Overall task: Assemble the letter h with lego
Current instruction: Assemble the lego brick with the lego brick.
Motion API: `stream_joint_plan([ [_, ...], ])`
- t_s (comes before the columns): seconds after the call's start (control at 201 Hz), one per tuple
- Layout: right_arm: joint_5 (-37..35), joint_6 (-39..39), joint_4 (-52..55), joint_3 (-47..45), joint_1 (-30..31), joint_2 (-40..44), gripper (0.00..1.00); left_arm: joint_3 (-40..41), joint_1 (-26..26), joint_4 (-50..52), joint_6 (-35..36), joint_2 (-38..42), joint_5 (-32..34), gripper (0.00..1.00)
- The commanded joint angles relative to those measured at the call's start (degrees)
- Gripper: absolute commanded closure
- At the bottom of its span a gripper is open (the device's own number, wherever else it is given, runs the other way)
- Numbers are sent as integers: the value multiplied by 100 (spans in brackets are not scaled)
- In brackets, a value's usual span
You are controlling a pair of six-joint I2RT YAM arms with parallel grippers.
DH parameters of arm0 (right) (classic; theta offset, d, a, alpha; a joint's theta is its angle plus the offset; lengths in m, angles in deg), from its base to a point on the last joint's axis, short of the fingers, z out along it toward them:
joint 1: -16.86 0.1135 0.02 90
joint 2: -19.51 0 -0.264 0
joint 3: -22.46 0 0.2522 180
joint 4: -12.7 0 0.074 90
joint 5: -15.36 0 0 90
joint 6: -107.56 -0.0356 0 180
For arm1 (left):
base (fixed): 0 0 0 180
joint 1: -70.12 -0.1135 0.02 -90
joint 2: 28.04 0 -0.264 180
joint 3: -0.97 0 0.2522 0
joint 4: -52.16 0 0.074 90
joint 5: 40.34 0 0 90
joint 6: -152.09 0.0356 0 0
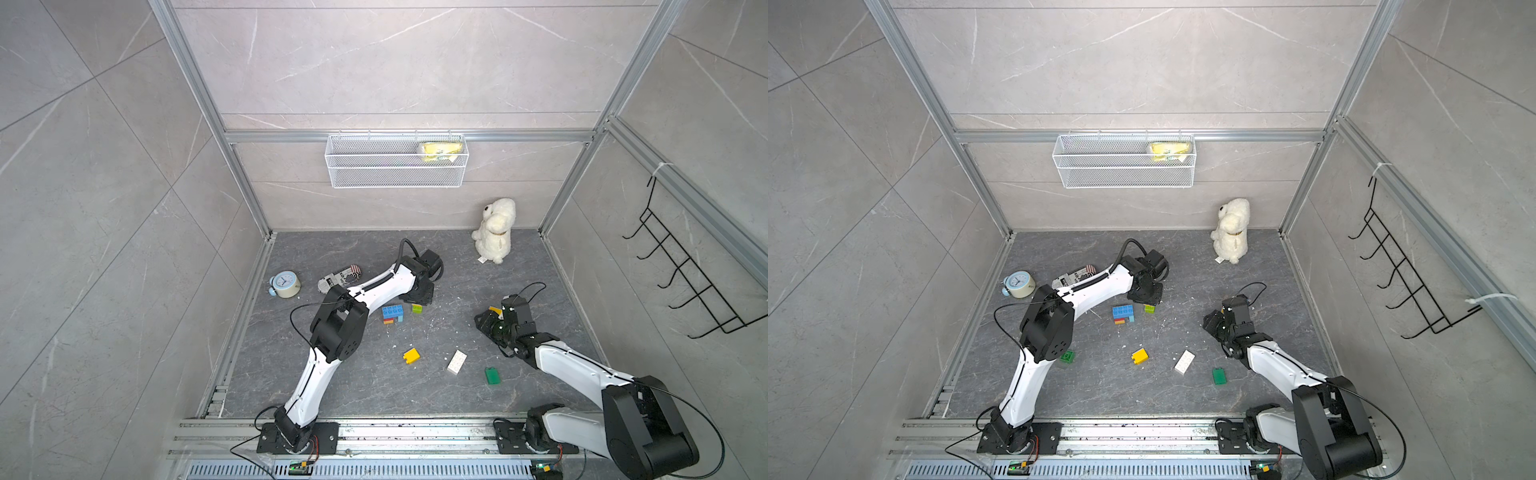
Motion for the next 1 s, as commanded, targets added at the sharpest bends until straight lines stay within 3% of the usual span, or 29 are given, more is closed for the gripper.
stream_joint_plan([
  [0.0,30,98,-44,49,-13,-79,53,47,11,9,15,-119,-110,100],
  [0.343,-4,110,-38,50,-9,-87,53,239,51,-72,-32,-150,-196,100],
  [0.662,-3,119,-31,55,-14,-80,53,547,246,-183,576,-166,-140,100],
  [0.996,-47,133,-7,55,-14,-26,53,294,473,273,698,-860,564,100],
])
